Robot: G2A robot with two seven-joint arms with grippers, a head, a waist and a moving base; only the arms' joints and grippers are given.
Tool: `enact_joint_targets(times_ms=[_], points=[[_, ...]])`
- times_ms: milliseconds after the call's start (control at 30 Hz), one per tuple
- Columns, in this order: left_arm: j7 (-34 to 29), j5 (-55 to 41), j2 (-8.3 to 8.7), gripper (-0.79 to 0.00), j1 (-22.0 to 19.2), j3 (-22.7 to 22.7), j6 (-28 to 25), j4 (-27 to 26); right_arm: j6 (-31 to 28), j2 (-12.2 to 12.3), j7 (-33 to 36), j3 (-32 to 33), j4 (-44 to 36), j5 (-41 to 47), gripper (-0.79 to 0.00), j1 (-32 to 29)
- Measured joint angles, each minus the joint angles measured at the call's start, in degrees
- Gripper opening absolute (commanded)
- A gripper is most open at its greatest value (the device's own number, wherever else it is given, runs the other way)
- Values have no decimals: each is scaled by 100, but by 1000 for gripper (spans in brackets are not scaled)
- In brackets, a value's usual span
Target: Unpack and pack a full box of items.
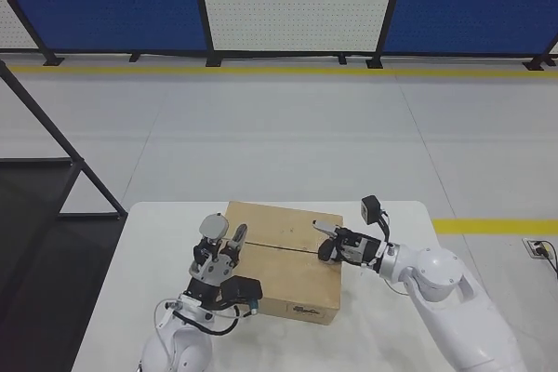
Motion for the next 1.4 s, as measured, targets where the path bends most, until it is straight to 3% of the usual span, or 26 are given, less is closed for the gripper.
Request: enact_joint_targets(times_ms=[567, 967, 1400], points=[[-169, -87, -35, -283, -249, -154, -66, -89, 122, -43, 224, -175, 350, -58, 0, 230], [-144, 24, -34, -228, -633, -145, -747, -2, 103, -62, 284, -236, 434, -95, 0, 281], [-204, 261, -57, -231, -804, 11, -906, -28, 41, -87, 316, -271, 558, -55, 0, 334]])
